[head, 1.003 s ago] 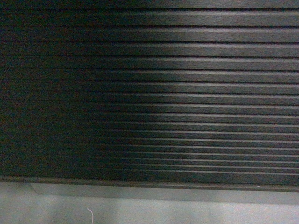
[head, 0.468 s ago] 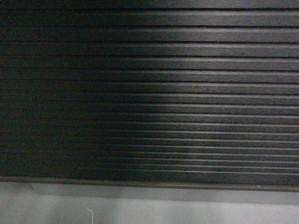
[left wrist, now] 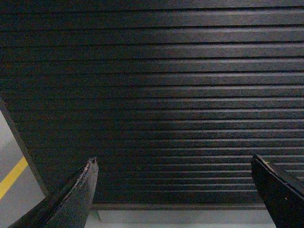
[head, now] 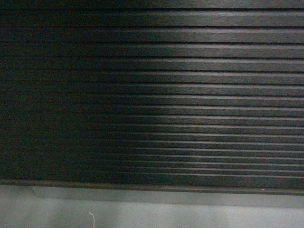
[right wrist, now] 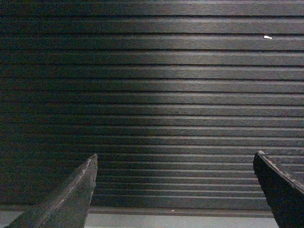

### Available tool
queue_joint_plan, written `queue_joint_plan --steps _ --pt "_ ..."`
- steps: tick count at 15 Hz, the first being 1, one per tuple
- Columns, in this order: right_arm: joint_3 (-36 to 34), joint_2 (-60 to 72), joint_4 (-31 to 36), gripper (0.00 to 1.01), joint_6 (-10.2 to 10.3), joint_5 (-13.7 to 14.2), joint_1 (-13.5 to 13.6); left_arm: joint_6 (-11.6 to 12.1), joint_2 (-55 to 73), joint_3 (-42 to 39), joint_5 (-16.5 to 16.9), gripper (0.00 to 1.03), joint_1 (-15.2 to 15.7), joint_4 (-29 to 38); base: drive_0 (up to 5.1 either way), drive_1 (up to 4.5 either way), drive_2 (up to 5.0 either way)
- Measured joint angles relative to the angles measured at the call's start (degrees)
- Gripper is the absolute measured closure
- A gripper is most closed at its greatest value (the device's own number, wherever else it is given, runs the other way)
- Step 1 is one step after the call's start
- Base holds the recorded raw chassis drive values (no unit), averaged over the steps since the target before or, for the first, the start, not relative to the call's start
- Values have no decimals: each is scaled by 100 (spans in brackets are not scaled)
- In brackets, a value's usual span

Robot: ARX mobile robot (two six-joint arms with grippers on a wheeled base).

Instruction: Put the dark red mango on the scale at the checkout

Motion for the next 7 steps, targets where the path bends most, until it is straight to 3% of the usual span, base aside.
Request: queue_joint_plan --steps 7 --pt "0 -2 4 3 -7 -2 0 0 0 0 -13 5 0 2 -2 337 -342"
